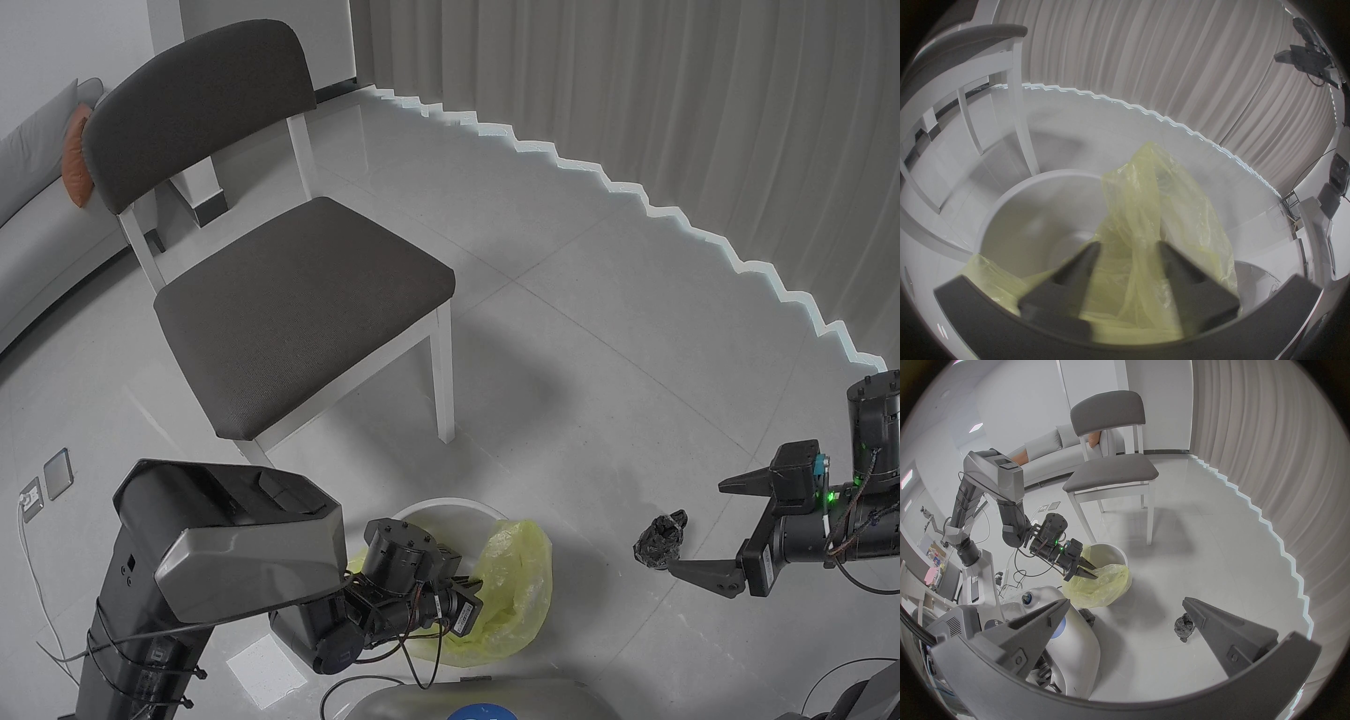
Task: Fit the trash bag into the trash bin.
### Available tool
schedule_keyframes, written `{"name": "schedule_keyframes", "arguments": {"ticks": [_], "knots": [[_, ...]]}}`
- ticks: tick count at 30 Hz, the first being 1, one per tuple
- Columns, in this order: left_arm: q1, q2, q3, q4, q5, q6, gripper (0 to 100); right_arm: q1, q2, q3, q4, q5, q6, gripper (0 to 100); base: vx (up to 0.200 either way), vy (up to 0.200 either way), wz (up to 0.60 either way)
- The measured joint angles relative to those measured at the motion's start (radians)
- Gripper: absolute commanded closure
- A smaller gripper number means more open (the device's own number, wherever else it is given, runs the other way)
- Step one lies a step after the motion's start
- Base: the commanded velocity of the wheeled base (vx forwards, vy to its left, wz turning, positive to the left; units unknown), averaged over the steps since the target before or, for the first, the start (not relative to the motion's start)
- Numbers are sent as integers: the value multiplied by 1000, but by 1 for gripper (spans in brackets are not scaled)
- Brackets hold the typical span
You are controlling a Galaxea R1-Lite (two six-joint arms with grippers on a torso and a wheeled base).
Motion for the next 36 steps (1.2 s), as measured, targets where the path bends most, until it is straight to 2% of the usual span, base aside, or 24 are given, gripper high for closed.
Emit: {"name": "schedule_keyframes", "arguments": {"ticks": [7,18,36], "knots": [[33,-34,-23,25,0,1,100,-6,-17,1,0,0,0,0,0,0,0],[89,-222,-141,270,-1,14,100,-10,-32,-2,0,1,2,0,0,0,0],[168,-254,-281,354,-1,40,100,-22,-42,28,-2,7,2,0,0,0,0]]}}
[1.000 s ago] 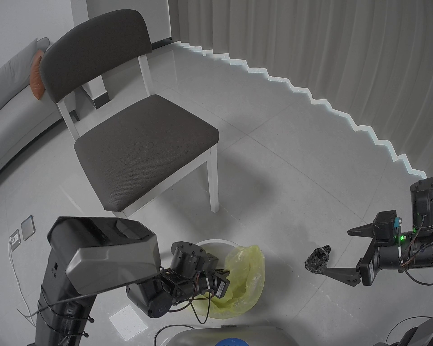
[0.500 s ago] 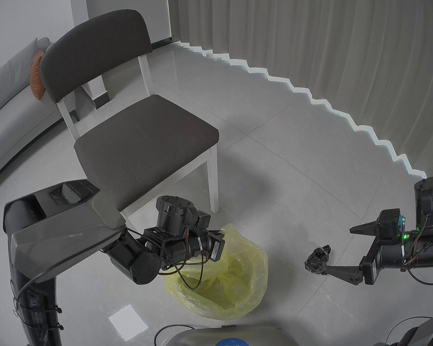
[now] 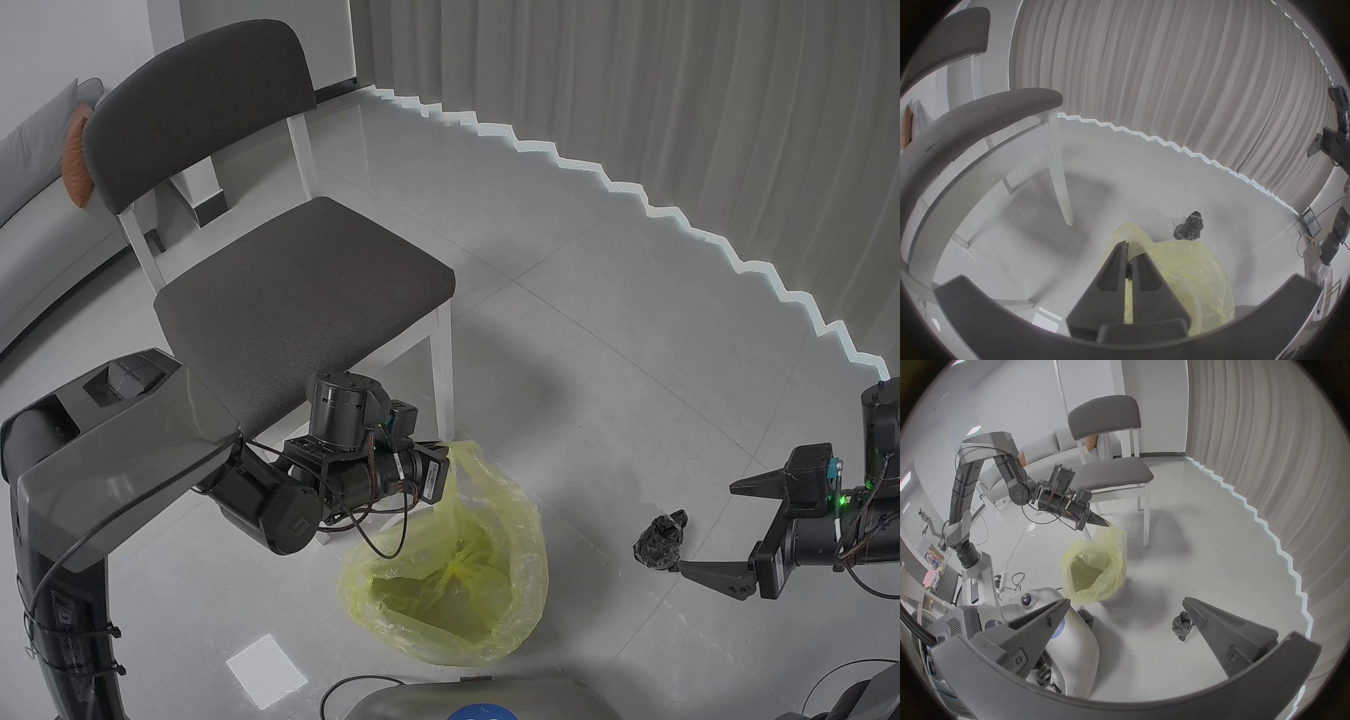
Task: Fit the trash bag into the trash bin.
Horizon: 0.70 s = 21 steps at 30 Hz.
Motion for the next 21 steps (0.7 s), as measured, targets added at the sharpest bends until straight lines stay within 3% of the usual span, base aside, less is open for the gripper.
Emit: {"name": "schedule_keyframes", "arguments": {"ticks": [11,21], "knots": [[50,1,-12,5,0,35,100,-5,1,5,3,8,0,0,0,0,0],[94,-62,77,-1,1,46,100,-13,8,9,0,38,-2,0,0,0,0]]}}
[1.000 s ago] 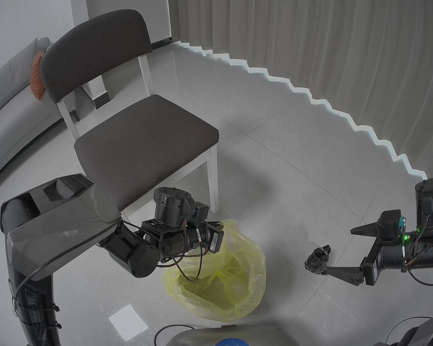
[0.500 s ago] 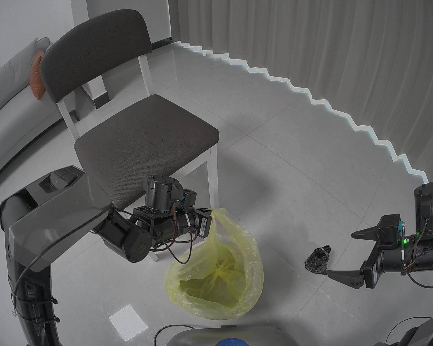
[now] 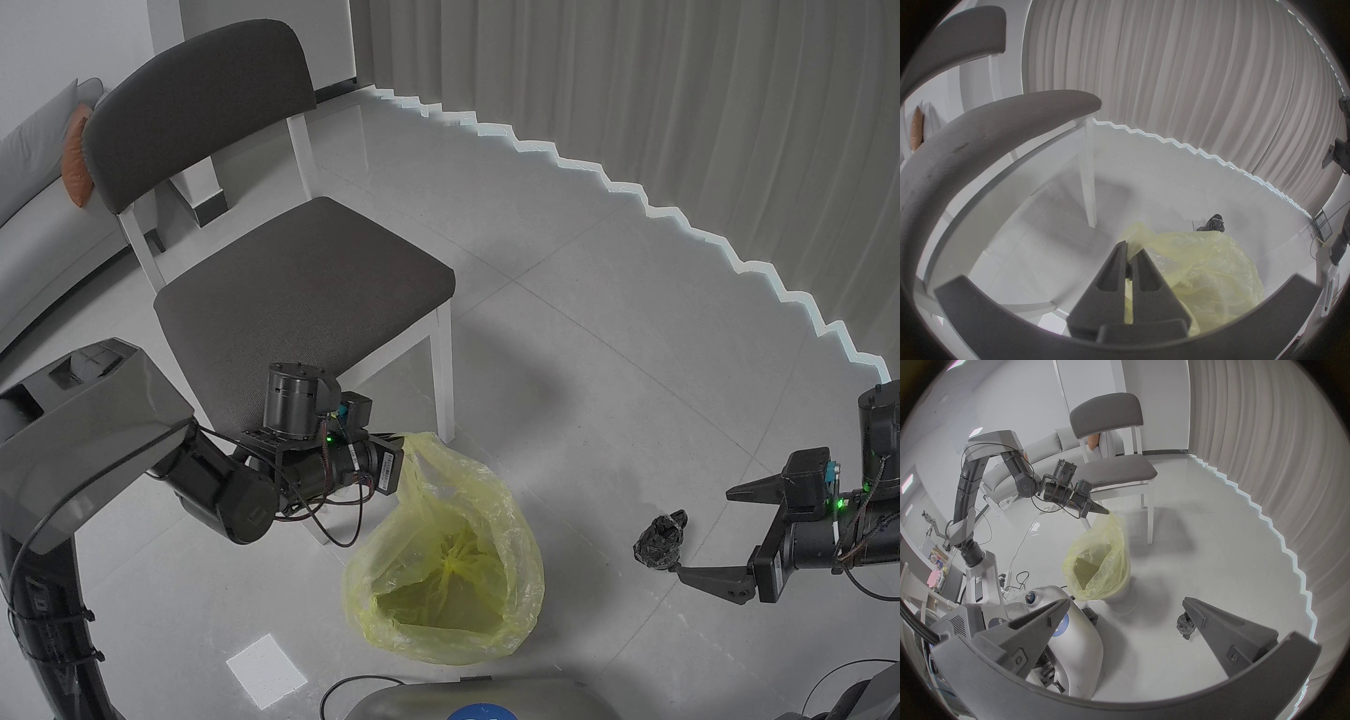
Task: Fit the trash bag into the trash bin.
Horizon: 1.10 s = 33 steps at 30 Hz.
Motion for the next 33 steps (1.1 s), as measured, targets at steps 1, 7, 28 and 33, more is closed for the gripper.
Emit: {"name": "schedule_keyframes", "arguments": {"ticks": [1,7,28,33], "knots": [[5,-9,11,0,1,3,100,0,0,0,0,0,0,0,0,0,0],[27,-67,95,-4,20,8,100,0,3,2,-3,3,-1,0,0,0,0],[104,-183,415,-124,39,12,100,3,3,24,0,20,-13,0,0,0,0],[119,-208,444,-123,39,12,100,2,4,24,0,32,-14,0,0,0,0]]}}
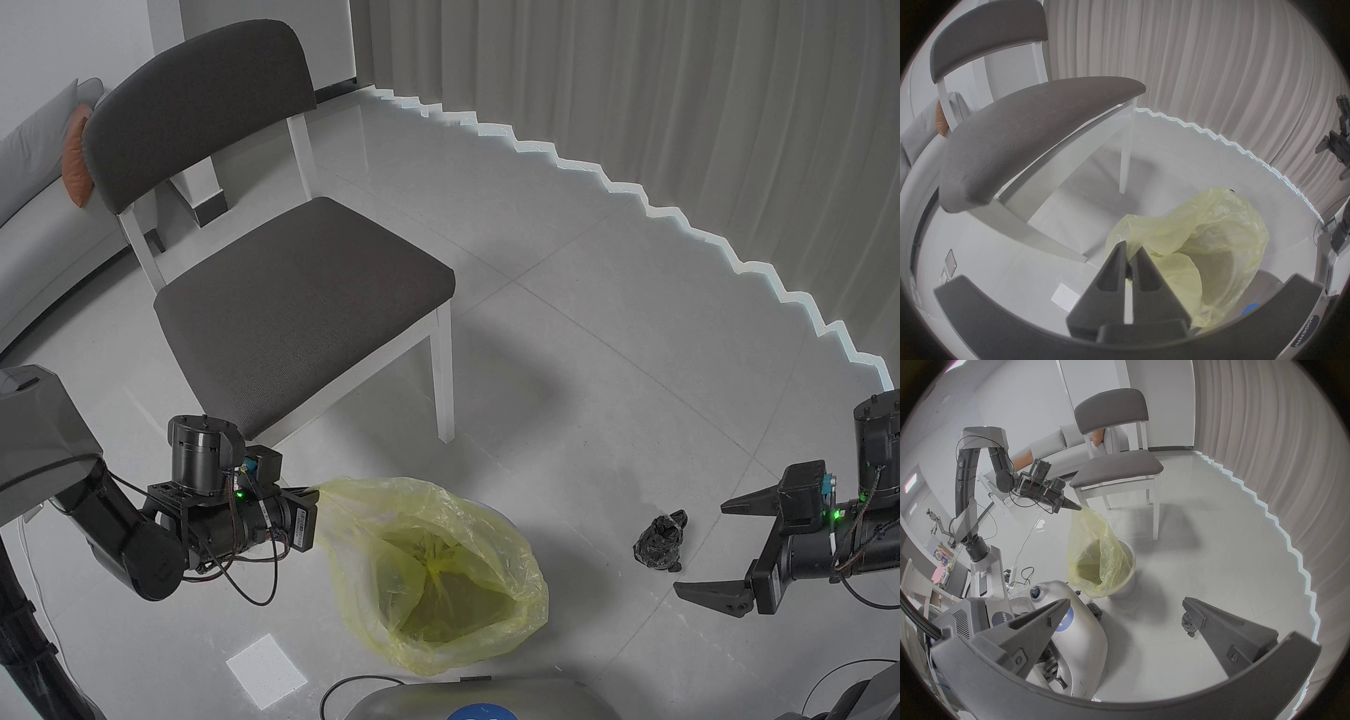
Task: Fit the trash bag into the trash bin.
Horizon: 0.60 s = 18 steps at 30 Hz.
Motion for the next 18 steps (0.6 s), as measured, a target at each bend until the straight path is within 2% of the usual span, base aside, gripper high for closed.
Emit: {"name": "schedule_keyframes", "arguments": {"ticks": [9,18], "knots": [[1,55,-30,-26,-1,-5,100,-6,0,10,-4,1,2,0,0,0,0],[-23,211,-143,-82,-6,-14,100,-35,21,-16,-6,3,2,0,0,0,0]]}}
